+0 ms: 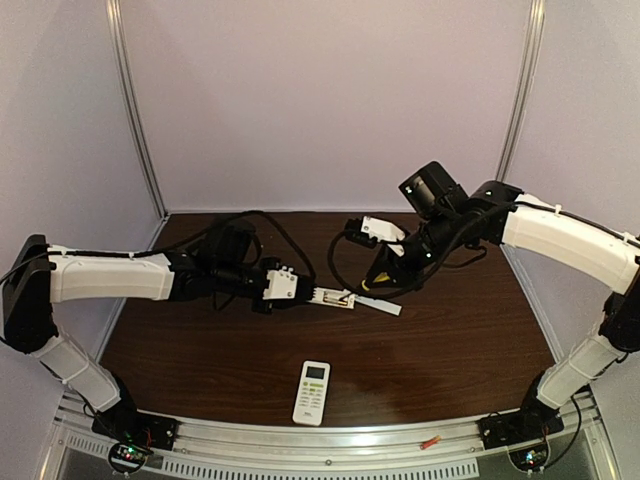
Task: Unload the batteries from the remote control
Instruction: Remove the battery from the remote control without the battery cover.
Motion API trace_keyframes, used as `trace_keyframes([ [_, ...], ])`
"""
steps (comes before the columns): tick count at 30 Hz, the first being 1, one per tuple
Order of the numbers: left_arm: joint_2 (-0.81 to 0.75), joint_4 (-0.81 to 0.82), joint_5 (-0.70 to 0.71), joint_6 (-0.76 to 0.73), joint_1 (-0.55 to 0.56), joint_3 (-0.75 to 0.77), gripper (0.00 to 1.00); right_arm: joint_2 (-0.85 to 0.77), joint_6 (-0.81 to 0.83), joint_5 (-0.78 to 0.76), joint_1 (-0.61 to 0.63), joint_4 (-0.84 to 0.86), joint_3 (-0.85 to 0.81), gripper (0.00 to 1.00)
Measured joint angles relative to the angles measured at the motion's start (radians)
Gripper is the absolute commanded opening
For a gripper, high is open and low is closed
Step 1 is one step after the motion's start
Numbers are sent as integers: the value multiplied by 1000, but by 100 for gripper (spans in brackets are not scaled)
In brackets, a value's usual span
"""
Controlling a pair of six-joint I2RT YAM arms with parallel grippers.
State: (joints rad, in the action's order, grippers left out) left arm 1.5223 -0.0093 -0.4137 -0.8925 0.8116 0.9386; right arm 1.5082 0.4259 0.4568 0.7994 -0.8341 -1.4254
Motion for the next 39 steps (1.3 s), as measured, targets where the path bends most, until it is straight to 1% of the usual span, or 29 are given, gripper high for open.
trace_keyframes([
  [15, 27, 1, 18, -9, 2, 0, 0, 5, 2, 6, -4, 38, 43, 0],
  [26, 49, 9, 55, -46, 2, 2, 0, 47, 8, 8, -5, 54, 45, 0],
  [39, 71, 8, 63, -74, -3, 2, 0, 80, 15, 6, -5, 68, 45, 0],
])
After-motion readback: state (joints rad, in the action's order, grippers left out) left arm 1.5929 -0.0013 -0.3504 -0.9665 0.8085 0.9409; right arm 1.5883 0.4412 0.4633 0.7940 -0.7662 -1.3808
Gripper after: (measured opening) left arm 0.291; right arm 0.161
